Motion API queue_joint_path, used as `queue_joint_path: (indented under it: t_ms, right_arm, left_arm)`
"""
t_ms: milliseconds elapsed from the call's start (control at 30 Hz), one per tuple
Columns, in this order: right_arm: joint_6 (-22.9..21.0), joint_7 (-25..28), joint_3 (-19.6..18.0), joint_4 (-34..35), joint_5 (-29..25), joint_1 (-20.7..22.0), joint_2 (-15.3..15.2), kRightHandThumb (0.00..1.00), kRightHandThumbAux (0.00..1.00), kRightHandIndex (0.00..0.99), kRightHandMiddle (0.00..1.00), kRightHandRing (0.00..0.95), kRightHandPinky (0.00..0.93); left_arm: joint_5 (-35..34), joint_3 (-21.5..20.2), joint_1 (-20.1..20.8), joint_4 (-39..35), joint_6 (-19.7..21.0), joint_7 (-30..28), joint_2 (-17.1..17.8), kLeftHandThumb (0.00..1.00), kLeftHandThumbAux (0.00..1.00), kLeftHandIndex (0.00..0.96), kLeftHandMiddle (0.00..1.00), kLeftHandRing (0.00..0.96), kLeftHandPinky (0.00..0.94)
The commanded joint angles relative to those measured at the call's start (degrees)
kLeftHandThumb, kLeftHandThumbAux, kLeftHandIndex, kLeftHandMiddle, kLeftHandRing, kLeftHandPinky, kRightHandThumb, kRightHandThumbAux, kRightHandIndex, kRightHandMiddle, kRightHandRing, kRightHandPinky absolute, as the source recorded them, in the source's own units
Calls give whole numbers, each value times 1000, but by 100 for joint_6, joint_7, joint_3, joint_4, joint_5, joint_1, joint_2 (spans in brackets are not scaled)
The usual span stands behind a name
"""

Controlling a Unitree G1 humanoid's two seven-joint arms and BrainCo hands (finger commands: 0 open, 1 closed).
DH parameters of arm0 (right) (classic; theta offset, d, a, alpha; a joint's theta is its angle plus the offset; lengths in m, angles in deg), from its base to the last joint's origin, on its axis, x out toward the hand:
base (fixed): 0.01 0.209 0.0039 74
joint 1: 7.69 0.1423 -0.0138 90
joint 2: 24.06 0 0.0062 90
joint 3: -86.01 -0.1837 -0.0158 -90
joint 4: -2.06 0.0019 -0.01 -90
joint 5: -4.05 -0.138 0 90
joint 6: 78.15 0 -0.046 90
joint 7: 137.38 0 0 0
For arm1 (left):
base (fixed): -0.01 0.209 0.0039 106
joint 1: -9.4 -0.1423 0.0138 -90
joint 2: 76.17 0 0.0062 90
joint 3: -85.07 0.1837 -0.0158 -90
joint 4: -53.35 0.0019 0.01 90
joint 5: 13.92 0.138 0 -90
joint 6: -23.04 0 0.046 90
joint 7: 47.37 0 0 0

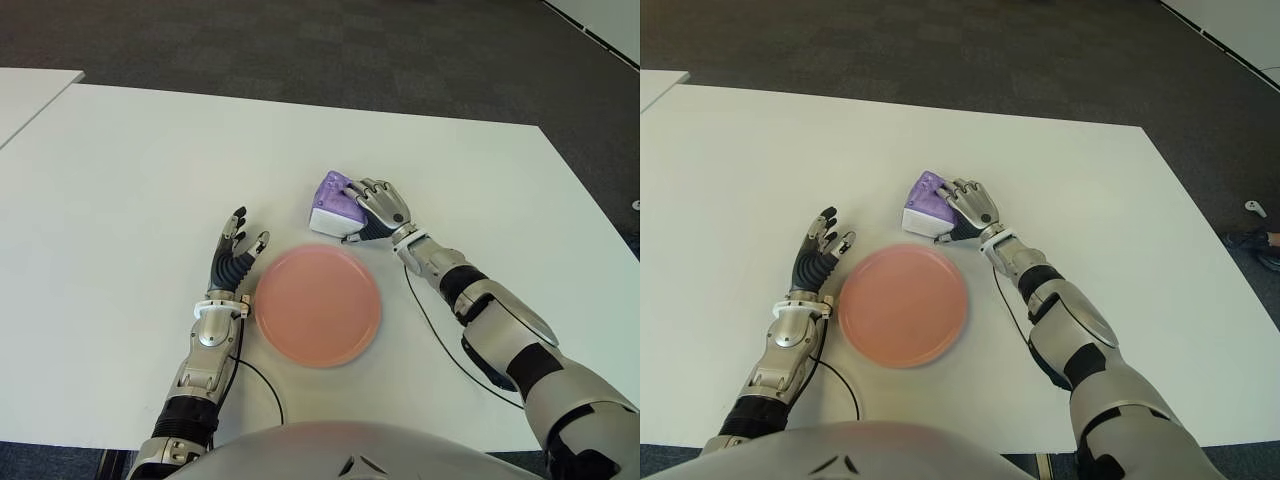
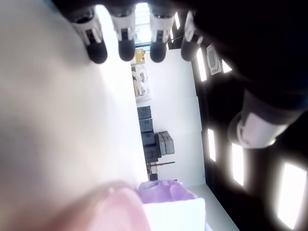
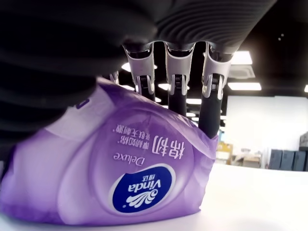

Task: Put the tissue paper into the plate.

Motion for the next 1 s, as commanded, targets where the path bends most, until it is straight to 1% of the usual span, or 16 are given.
queue_joint_path:
  t_ms: [33,300,467,1000]
  right_arm:
    - [-53,157,58,-244,56,-537,47,738,708,440,859,862,881]
    - [-11,211,-318,-239,-313,-613,149,744,709,441,887,883,879]
    - [26,61,-499,-245,-448,-657,202,743,709,441,890,887,878]
    - [243,68,-781,-236,-620,-712,269,742,710,441,891,881,869]
  left_arm:
    - [17,15,-157,87,224,49,-25,21,555,0,0,0,22]
    - [-14,2,-136,109,192,21,-19,24,542,0,0,0,11]
    - [-29,-8,-121,135,178,18,-21,28,540,0,0,0,14]
    - [15,-38,-71,196,177,68,-19,32,530,0,0,0,21]
